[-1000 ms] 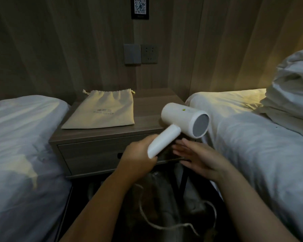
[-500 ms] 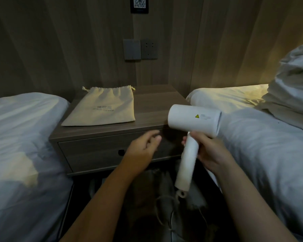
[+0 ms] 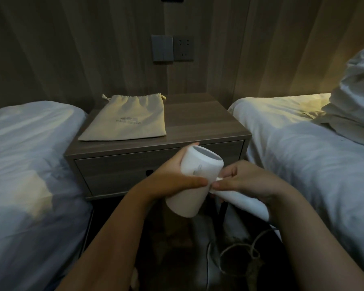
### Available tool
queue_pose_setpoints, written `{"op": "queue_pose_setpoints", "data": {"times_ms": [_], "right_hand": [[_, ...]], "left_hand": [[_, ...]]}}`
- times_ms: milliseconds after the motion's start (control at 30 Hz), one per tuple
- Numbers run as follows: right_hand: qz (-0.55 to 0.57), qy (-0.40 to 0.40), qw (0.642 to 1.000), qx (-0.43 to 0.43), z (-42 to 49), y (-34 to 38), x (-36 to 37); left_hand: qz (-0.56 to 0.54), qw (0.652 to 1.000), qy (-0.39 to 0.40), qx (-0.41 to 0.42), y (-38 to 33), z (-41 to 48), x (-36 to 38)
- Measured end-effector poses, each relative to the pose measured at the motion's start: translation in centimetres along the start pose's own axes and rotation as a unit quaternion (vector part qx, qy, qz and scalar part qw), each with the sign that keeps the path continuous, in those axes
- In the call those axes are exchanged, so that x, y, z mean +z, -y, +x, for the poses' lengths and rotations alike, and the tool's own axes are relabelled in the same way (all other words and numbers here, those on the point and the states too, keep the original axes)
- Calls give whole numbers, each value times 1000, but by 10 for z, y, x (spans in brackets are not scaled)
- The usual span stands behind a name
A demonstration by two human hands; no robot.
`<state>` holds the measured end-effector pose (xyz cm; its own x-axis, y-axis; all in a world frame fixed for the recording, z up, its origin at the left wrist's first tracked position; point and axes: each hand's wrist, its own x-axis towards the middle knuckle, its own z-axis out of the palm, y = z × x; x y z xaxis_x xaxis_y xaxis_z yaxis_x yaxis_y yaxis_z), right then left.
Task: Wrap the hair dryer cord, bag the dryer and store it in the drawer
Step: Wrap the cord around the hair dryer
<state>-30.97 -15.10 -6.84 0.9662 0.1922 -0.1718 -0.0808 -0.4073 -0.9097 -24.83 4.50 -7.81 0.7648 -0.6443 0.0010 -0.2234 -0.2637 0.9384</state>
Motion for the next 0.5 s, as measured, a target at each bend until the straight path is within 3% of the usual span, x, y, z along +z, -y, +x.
{"op": "queue_pose_setpoints", "data": {"times_ms": [133,300,500], "right_hand": [[-13,-8,998,-55,2,-1,4],[-265,-89,956,-87,6,0,11],[-298,-125,942,-91,12,-6,18]], "left_hand": [[-12,997,-76,25,0,-2,-4],[-54,991,-119,23,4,-1,-7],[-55,986,-154,15,4,1,-4]]}}
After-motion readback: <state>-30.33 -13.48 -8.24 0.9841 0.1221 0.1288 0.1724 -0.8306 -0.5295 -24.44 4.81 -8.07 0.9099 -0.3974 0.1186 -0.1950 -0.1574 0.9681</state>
